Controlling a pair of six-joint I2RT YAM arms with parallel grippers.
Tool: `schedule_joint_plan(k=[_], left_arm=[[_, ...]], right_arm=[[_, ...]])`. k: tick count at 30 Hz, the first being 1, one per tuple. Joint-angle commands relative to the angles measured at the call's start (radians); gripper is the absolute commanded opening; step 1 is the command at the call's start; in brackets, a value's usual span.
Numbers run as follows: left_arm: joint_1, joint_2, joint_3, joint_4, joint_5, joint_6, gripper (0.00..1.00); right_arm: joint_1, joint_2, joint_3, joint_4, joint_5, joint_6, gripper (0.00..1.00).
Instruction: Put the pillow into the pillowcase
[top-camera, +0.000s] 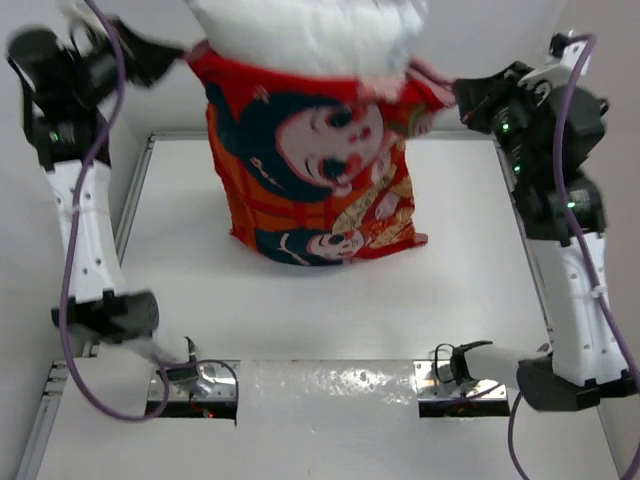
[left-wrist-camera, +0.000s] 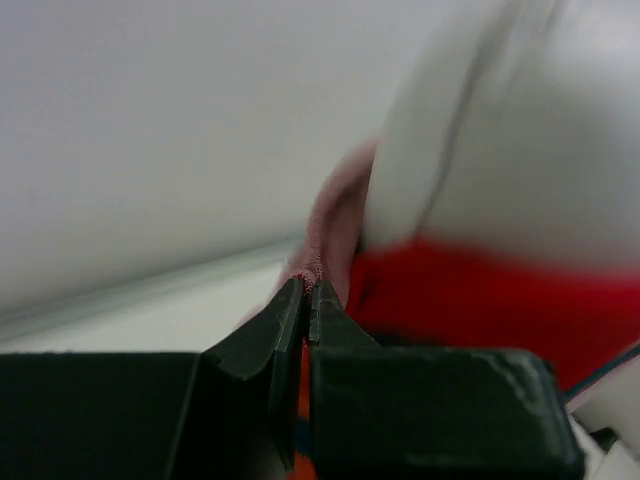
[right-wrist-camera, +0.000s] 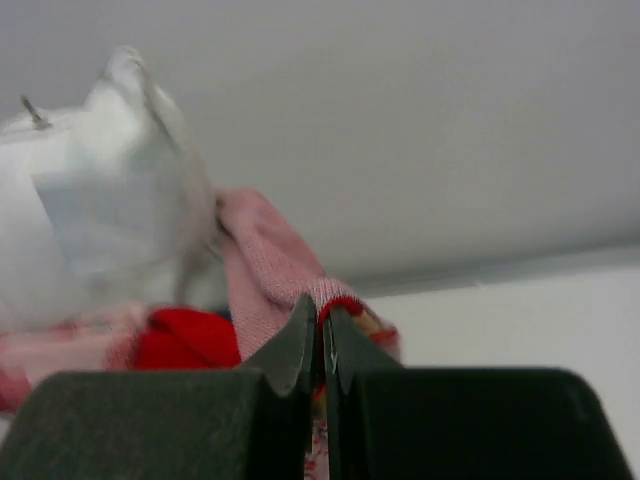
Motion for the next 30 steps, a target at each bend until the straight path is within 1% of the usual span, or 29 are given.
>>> schedule_joint_plan(k=[1, 2, 3, 4, 5, 6, 7, 8, 9, 10, 11, 12, 13, 14, 15, 16, 17, 18, 19, 20, 21, 22, 23, 24, 25, 26, 27, 28, 30], left_arm=[[0.021, 0.239, 0.710, -0.135, -0.042, 0.142, 0.00], [0.060, 0.319, 0.929, -0.135, -0.016, 0.090, 0.00], [0.100, 0.346, 1.033, -0.184, 0.013, 0.033, 0.00], [0.070, 0.253, 0.905, -0.298, 0.054, 0.098, 0.00], [0.009, 0.147, 0.689, -0.363, 0.002, 0.289, 0.00], [-0.031, 0.034, 0.101, -0.068, -0.047, 0.234, 0.00], [0.011, -0.101, -0.063, 0.130, -0.031, 0.127, 0.00], [0.054, -0.076, -0.054, 0.247, 0.021, 0.000, 0.00], [0.103, 0.003, 0.417, 0.102, 0.017, 0.008, 0.00], [0.142, 0.239, 0.762, 0.066, 0.000, -0.016, 0.00], [0.203, 0.317, 0.992, 0.149, 0.003, -0.252, 0.00], [0.343, 0.300, 0.929, 0.469, 0.100, -0.404, 0.00], [0.337, 0.142, 0.743, 0.465, 0.157, -0.420, 0.00], [0.135, 0.026, 0.269, 0.278, 0.062, -0.102, 0.00], [0.077, -0.136, 0.073, 0.262, -0.030, 0.038, 0.00], [0.035, -0.136, -0.033, 0.268, -0.069, 0.054, 0.00], [0.088, -0.074, 0.180, 0.192, -0.037, 0.003, 0.00], [0.134, 0.153, 0.433, 0.160, 0.072, -0.075, 0.00], [0.213, 0.274, 0.735, 0.226, 0.078, -0.371, 0.00], [0.395, 0.385, 1.060, 0.567, 0.029, -0.533, 0.00], [0.460, 0.340, 1.018, 0.689, 0.049, -0.656, 0.00], [0.463, 0.268, 0.906, 0.660, 0.105, -0.653, 0.00], [0.264, 0.163, 0.548, 0.342, 0.160, -0.281, 0.00], [0.186, -0.081, 0.308, 0.281, 0.070, -0.083, 0.00], [0.109, -0.163, 0.061, 0.312, -0.003, 0.033, 0.00], [0.049, -0.180, -0.075, 0.293, -0.053, 0.115, 0.00], [0.050, -0.069, 0.019, 0.212, -0.049, 0.116, 0.00], [0.106, 0.030, 0.457, 0.046, -0.034, 0.073, 0.00], [0.238, 0.338, 0.903, 0.222, 0.033, -0.171, 0.00]], right_arm=[[-0.020, -0.018, 0.280, -0.008, 0.066, -0.053, 0.00], [-0.022, 0.164, 0.509, -0.010, 0.042, -0.067, 0.00], [-0.020, 0.228, 0.665, -0.186, 0.037, -0.072, 0.00], [-0.020, 0.243, 0.730, -0.283, 0.032, -0.081, 0.00], [-0.019, 0.194, 0.600, -0.339, 0.029, -0.084, 0.00], [-0.020, 0.111, 0.380, -0.224, 0.023, -0.068, 0.00], [-0.022, 0.019, -0.069, -0.047, 0.002, -0.028, 0.00], [-0.022, -0.074, -0.146, 0.204, 0.031, 0.009, 0.00], [-0.022, -0.040, 0.119, 0.181, 0.055, -0.005, 0.00], [-0.022, 0.039, 0.371, 0.097, 0.077, -0.037, 0.00], [-0.022, 0.236, 0.644, -0.056, 0.086, -0.078, 0.00], [-0.022, 0.294, 0.945, -0.120, 0.091, -0.078, 0.00], [-0.022, 0.306, 0.961, -0.290, 0.097, -0.092, 0.00], [-0.022, 0.215, 0.689, -0.354, 0.107, -0.094, 0.00], [-0.022, 0.119, 0.386, -0.309, 0.100, -0.094, 0.00], [-0.022, 0.010, 0.103, 0.059, 0.080, -0.015, 0.00], [-0.023, -0.076, -0.093, 0.216, 0.074, 0.015, 0.00], [-0.025, -0.060, 0.050, 0.225, 0.089, -0.018, 0.00], [-0.025, 0.036, 0.306, 0.034, 0.101, -0.058, 0.00], [-0.023, 0.260, 0.846, -0.034, 0.106, -0.074, 0.00], [-0.025, 0.315, 1.001, -0.062, 0.118, -0.077, 0.00], [-0.025, 0.281, 0.975, -0.115, 0.120, -0.081, 0.00], [-0.025, 0.195, 0.818, -0.120, 0.129, -0.094, 0.00], [-0.025, 0.070, 0.233, -0.059, 0.132, -0.095, 0.00], [-0.025, -0.171, -0.082, 0.260, 0.153, -0.018, 0.00], [-0.025, -0.219, -0.354, 0.319, 0.160, 0.030, 0.00], [-0.026, -0.214, -0.284, 0.271, 0.169, 0.044, 0.00], [-0.026, -0.113, -0.150, 0.140, 0.145, -0.006, 0.00], [-0.025, 0.039, 0.439, 0.066, 0.105, -0.049, 0.00]])
